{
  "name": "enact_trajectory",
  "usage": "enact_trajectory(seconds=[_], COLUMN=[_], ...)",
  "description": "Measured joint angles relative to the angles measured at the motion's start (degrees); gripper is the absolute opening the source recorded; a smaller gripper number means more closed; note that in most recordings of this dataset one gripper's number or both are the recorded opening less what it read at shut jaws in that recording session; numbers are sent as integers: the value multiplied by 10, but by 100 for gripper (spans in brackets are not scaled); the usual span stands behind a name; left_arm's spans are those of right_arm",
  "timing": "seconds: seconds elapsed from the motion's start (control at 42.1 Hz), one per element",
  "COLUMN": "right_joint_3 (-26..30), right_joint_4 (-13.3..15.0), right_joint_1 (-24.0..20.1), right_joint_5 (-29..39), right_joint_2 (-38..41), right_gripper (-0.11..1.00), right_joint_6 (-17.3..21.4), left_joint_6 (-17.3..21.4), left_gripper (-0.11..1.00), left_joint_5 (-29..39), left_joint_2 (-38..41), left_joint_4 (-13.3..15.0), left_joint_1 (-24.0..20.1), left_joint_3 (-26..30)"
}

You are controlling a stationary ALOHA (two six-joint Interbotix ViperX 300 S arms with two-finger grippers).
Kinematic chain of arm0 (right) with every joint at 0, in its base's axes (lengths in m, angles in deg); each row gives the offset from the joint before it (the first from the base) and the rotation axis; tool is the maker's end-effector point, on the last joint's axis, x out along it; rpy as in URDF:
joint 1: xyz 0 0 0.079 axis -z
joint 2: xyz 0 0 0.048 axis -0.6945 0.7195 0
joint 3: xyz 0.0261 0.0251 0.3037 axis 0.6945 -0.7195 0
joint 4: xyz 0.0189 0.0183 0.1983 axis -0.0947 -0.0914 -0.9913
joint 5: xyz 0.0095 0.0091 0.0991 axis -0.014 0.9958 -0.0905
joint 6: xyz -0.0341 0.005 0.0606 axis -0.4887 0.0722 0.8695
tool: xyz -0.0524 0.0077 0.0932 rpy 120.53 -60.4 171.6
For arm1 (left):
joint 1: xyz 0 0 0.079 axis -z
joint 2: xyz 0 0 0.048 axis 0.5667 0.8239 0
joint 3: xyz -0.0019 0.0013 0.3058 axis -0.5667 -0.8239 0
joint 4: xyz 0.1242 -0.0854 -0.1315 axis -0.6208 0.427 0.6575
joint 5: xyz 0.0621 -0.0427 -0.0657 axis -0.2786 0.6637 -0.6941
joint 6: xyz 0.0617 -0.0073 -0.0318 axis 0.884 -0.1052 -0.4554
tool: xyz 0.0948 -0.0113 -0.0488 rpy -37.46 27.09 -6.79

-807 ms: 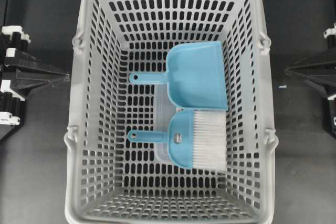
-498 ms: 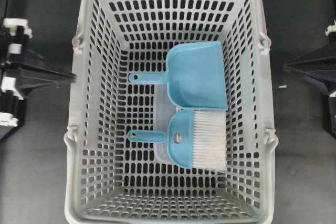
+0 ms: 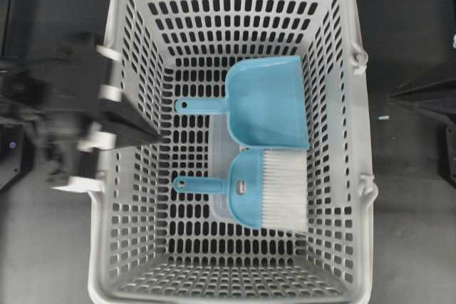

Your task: Pick up the hand brush from the shopping basket with the left arm.

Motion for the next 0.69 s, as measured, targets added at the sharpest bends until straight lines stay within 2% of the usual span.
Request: enact_trajectory(seconds=[0.047, 0.142, 0.214, 0.237, 0.332, 0.404, 0.498, 0.688], right_joint_3=[0, 1, 0, 1, 0, 0, 0, 1], right_joint_4=[0, 1, 1, 1, 1, 1, 1, 0], right_joint_1=[0, 0, 0, 0, 0, 0, 0, 1], right_joint_5=[0, 3, 4, 5, 5, 6, 5, 4], right_joint_2=[-1, -2, -2, -2, -2, -2, -3, -4], right_gripper=[4, 25, 46, 55, 78, 80, 78, 78], right_joint_6=[0, 0, 0, 0, 0, 1, 1, 2], left_joint_6=[-2, -2, -3, -4, -7, -15, -26, -40], left_gripper=[1, 5, 20, 26, 57, 77, 91, 90], left_joint_5=[17, 51, 79, 91, 139, 165, 185, 189], left_joint_2=[19, 62, 91, 103, 149, 181, 225, 278], left_joint_4=[0, 0, 0, 0, 0, 0, 0, 0], left_joint_1=[2, 4, 5, 6, 11, 18, 25, 37], left_joint_3=[18, 54, 79, 90, 124, 148, 164, 167])
